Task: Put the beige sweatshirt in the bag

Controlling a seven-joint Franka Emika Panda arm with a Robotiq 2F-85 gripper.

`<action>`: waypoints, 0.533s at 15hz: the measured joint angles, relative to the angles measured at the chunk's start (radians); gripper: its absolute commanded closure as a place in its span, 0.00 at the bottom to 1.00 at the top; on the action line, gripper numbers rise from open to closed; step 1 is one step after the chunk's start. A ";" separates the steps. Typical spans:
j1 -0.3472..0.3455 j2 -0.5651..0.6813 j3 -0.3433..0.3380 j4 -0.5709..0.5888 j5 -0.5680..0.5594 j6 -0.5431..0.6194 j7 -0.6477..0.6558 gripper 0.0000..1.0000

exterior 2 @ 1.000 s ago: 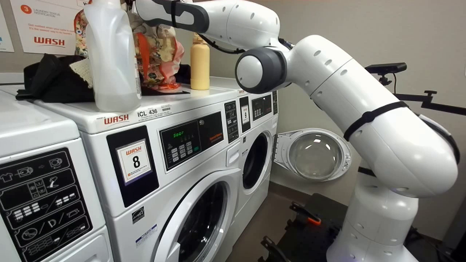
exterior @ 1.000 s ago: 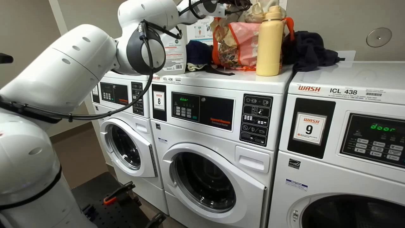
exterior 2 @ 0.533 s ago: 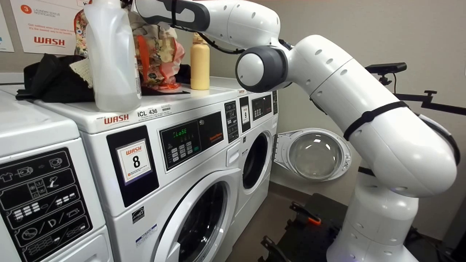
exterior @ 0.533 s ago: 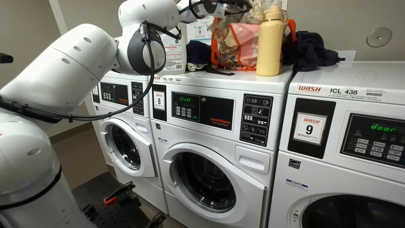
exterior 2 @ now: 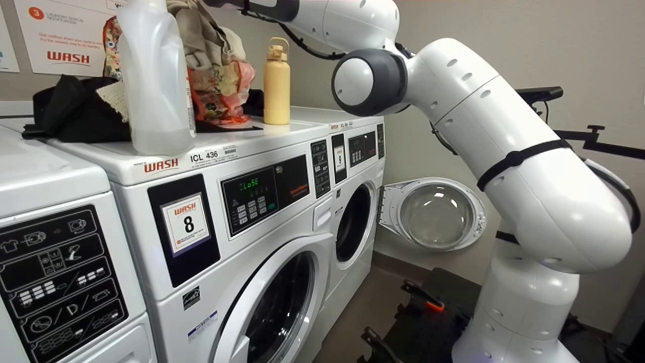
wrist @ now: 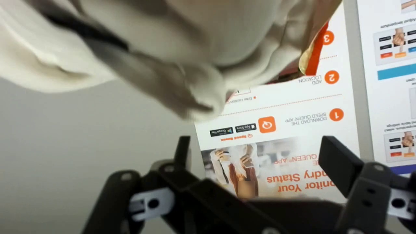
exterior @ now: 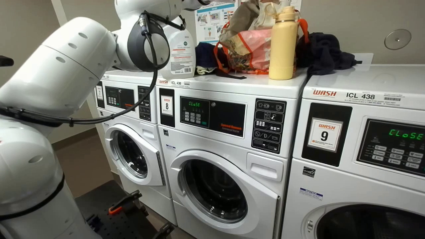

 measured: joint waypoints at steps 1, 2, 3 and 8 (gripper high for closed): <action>0.001 -0.016 0.010 0.000 0.000 -0.022 -0.022 0.00; 0.002 -0.034 0.019 0.000 0.000 -0.048 -0.044 0.00; 0.003 -0.052 0.026 0.000 0.000 -0.077 -0.068 0.00; 0.002 -0.125 0.034 0.022 0.004 -0.213 -0.153 0.00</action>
